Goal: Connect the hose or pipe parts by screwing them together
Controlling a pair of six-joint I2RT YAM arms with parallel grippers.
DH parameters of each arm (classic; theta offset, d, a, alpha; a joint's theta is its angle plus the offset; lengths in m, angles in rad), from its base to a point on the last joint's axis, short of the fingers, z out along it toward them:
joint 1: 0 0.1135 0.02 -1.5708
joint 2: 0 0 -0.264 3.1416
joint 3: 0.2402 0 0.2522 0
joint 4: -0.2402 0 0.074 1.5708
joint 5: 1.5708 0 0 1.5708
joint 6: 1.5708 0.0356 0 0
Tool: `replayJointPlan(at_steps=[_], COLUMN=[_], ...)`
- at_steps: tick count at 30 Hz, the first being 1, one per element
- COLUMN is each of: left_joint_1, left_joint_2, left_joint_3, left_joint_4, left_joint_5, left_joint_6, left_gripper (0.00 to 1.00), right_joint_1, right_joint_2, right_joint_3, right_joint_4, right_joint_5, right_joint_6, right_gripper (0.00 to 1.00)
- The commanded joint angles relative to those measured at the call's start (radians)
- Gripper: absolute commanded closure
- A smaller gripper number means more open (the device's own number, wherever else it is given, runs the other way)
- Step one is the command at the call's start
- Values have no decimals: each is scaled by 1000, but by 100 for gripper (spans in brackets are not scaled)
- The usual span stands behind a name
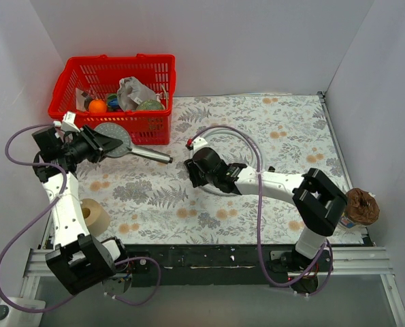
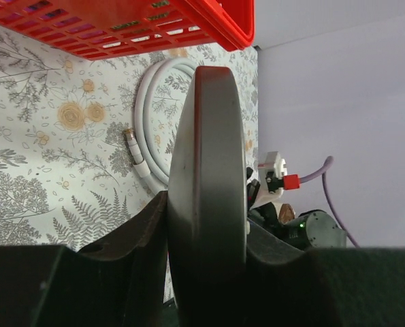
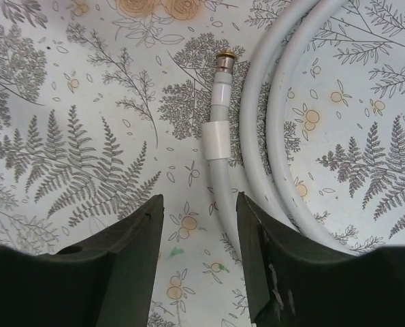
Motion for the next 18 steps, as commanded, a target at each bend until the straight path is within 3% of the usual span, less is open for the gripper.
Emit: replayJointPlan(at_steps=[1, 6, 12, 18], left_joint_1=[78, 81, 79, 40], left_joint_2=[-10, -41, 4, -4], left_joint_3=[20, 32, 40, 77], left_joint_4=[-14, 21, 9, -166], left_joint_5=[195, 230, 454, 422], left_joint_6=[47, 102, 177, 331], left_gripper=[100, 100, 100, 100], right_joint_1=[-2, 10, 4, 15], right_joint_2=[-10, -118, -170, -243], right_joint_3=[25, -62, 22, 95], right_joint_4=[80, 190, 136, 44], right_joint_5=[-31, -71, -29, -333], right_joint_6=[-85, -206, -283, -491], right_gripper=[44, 43, 44, 36])
